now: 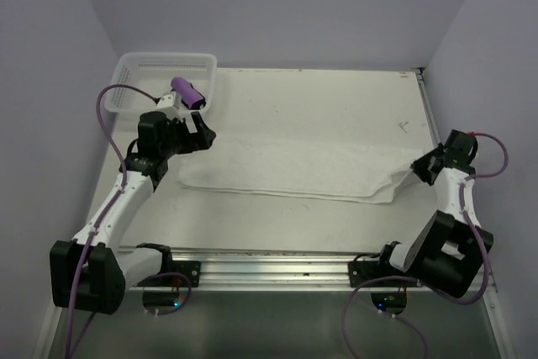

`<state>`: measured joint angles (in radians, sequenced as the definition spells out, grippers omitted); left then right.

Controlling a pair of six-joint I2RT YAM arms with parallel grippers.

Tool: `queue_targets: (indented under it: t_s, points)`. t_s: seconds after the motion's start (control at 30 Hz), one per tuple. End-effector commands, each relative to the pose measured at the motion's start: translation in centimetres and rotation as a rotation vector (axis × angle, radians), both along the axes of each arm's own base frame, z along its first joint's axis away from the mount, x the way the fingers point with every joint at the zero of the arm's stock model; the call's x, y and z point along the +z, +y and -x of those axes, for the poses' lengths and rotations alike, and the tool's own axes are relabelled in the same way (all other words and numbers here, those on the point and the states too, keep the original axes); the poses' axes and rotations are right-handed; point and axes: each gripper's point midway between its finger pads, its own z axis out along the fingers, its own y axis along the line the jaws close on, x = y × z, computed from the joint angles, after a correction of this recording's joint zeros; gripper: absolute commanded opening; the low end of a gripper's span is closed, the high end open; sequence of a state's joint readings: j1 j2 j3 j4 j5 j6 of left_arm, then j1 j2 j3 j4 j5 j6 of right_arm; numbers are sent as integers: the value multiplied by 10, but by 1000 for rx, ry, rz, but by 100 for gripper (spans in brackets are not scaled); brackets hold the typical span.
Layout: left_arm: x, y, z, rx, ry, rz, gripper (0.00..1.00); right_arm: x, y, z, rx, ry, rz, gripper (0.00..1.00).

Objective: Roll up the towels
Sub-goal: Fold the towel

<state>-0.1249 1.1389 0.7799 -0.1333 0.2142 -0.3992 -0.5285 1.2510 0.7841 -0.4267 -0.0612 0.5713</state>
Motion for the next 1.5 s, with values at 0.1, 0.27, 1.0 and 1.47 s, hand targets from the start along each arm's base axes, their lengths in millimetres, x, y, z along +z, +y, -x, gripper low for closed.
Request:
queue_targets:
  t_s: [0.1, 0.27, 1.0, 1.47]
  points:
    - [22, 16, 3, 71, -84, -56, 100, 50, 45, -34, 207, -190, 46, 0]
    - [22, 16, 4, 63, -83, -55, 100, 72, 56, -41, 248, -216, 58, 0]
    - [24, 14, 6, 76, -84, -28, 99, 167, 214, -68, 882, -312, 103, 0]
    - [33, 32, 8, 165, -108, -66, 100, 193, 345, -74, 1200, -359, 119, 0]
